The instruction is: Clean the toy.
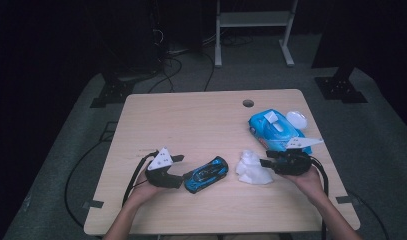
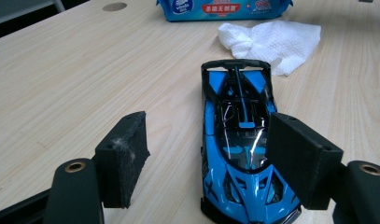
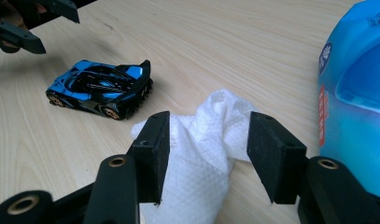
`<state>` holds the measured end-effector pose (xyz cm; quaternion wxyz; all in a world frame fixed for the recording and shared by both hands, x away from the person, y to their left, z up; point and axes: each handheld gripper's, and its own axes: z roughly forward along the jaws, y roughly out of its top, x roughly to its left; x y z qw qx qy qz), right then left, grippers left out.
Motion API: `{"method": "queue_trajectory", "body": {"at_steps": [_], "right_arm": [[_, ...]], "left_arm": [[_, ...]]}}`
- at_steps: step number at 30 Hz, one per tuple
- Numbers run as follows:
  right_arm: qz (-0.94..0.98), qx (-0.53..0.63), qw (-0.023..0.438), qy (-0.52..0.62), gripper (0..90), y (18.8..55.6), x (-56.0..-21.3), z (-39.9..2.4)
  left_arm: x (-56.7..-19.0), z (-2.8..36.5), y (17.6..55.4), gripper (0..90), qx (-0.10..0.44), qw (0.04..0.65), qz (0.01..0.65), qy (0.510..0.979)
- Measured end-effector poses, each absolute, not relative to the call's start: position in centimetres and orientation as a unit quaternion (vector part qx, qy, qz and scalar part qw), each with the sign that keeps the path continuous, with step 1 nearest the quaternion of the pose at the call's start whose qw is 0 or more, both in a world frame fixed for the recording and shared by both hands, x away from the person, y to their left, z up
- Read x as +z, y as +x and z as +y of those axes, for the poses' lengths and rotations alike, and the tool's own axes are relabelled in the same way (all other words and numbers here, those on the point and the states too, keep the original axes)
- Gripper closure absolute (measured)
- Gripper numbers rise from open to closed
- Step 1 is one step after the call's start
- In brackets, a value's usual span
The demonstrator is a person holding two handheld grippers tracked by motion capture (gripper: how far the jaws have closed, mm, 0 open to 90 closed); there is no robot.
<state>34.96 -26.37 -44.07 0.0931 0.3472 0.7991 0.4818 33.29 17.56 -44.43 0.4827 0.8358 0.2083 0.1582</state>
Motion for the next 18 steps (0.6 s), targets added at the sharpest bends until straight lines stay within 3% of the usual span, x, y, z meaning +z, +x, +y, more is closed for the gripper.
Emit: {"method": "queue_trajectory", "body": {"at_steps": [18], "right_arm": [[0.797, 0.486, 0.095, 0.347, 44.2, 34.9, -44.1, -26.1]], "left_arm": [[-44.4, 19.7, 32.5, 26.9, 0.162, 0.475, 0.223, 0.836]]}}
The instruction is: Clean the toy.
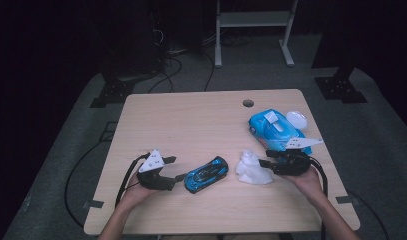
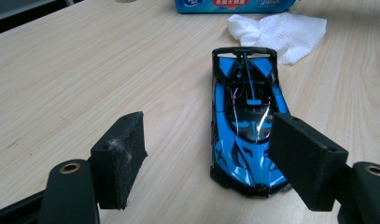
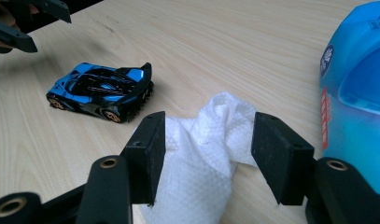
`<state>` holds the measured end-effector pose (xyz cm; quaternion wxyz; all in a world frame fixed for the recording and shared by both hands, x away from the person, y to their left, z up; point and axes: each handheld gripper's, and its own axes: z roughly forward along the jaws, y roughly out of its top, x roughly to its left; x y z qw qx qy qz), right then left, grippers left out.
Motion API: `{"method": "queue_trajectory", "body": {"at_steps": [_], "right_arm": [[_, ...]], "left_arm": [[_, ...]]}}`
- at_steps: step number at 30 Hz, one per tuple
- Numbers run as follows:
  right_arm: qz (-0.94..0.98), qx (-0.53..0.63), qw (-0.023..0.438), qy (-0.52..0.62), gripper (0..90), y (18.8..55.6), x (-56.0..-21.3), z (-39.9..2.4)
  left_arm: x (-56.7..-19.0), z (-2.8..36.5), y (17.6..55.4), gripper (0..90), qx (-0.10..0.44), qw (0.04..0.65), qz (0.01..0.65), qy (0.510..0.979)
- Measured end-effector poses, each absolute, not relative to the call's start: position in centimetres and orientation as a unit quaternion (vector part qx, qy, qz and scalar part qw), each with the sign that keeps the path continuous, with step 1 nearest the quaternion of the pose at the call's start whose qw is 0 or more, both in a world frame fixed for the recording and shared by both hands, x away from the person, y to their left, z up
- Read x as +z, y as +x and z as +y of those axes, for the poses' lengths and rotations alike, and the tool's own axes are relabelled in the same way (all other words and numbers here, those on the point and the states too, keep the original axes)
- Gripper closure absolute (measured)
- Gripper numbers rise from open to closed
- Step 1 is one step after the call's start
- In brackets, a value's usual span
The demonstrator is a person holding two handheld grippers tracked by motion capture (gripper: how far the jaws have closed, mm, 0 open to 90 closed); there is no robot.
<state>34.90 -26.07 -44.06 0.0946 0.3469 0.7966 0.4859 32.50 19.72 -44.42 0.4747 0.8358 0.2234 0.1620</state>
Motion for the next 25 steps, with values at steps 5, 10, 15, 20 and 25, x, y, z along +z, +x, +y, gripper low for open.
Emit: {"method": "queue_trajectory", "body": {"at_steps": [5, 10, 15, 20, 25], "right_arm": [[0.797, 0.485, 0.095, 0.347, 43.3, 34.8, -44.0, -26.0], [0.798, 0.484, 0.095, 0.345, 43.0, 34.8, -43.9, -26.0], [0.800, 0.483, 0.095, 0.344, 42.6, 34.8, -43.9, -25.9], [0.800, 0.483, 0.096, 0.343, 41.4, 34.8, -43.9, -25.9], [0.801, 0.484, 0.096, 0.340, 40.3, 34.8, -43.9, -25.9]], "left_arm": [[-44.5, 20.4, 32.1, 26.8, 0.164, 0.473, 0.228, 0.835], [-44.5, 21.2, 31.8, 25.5, 0.163, 0.474, 0.234, 0.833], [-44.5, 21.7, 31.6, 24.1, 0.167, 0.473, 0.238, 0.832], [-44.6, 22.2, 31.3, 21.4, 0.163, 0.471, 0.246, 0.831], [-44.6, 22.5, 31.2, 19.6, 0.163, 0.473, 0.250, 0.829]]}}
